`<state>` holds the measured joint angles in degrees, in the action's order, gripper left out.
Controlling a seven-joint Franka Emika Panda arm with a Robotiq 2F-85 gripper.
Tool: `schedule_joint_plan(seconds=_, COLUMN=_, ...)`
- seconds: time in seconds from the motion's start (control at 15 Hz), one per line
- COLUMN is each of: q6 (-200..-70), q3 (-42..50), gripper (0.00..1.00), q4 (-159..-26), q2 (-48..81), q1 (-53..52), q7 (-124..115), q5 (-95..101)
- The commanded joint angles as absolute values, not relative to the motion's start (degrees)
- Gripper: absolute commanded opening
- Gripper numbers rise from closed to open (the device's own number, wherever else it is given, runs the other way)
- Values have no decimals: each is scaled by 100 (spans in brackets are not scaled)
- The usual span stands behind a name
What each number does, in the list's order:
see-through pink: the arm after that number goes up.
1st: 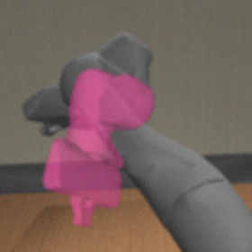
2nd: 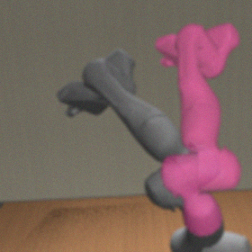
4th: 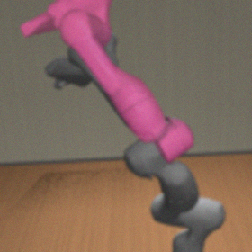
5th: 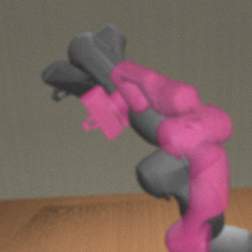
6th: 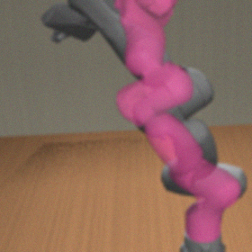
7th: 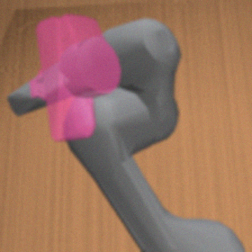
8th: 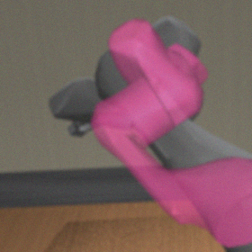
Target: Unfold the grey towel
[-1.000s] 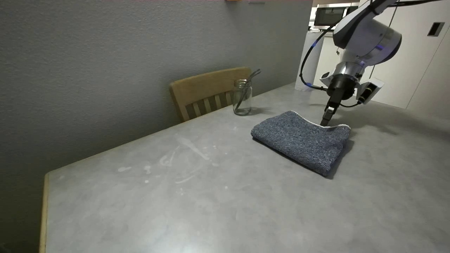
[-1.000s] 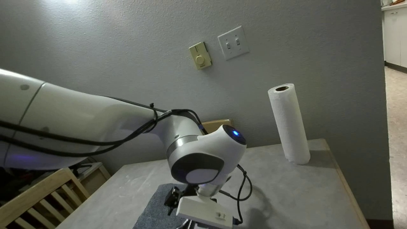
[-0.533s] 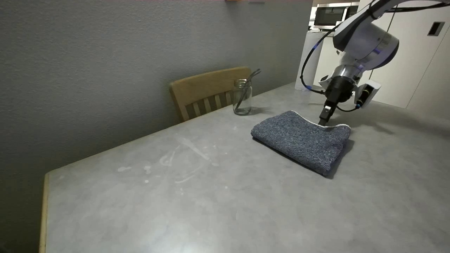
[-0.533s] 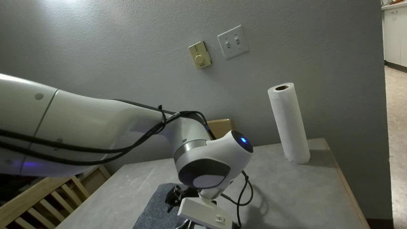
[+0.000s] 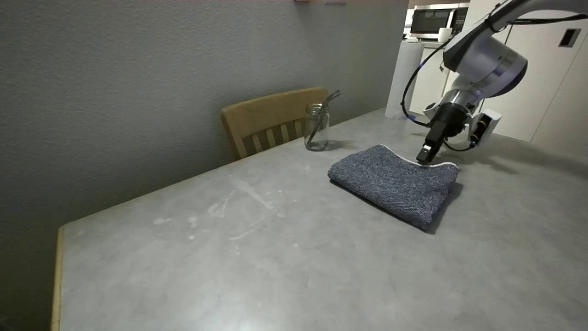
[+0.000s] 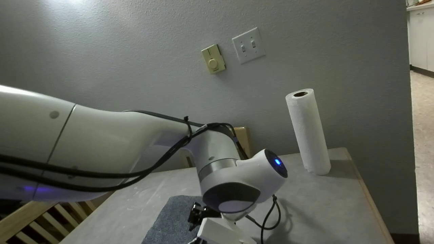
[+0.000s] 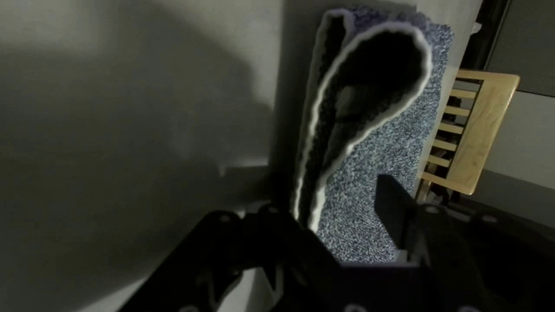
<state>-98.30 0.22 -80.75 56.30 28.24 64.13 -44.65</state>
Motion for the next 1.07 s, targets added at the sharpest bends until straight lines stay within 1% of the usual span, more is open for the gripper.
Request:
schedule_joint_plan(seconds=0.0, q6=-9606, q3=-10, gripper=24, q4=-7804, q2=5803, q1=2902, q7=6283, q5=-4583)
schedule_joint_plan(seconds=0.2, q6=-9558, q3=-11, gripper=3, q4=-7748, q2=5826, q1=2898, q7=6238, q5=-4589)
schedule_joint_plan(seconds=0.27, q6=-9546, q3=-8, gripper=0, q4=-7726, q2=5833, q1=2895, q7=6214, q5=-4585)
schedule_joint_plan(seconds=0.67, q6=-9491, q3=6, gripper=1, q4=-7794, q2=5660, q1=2833, q7=6091, q5=-4550)
schedule_joint_plan(seconds=1.0, q6=-9673, q3=22, gripper=1, q4=-8213, q2=4940, q1=2478, q7=5734, q5=-4485)
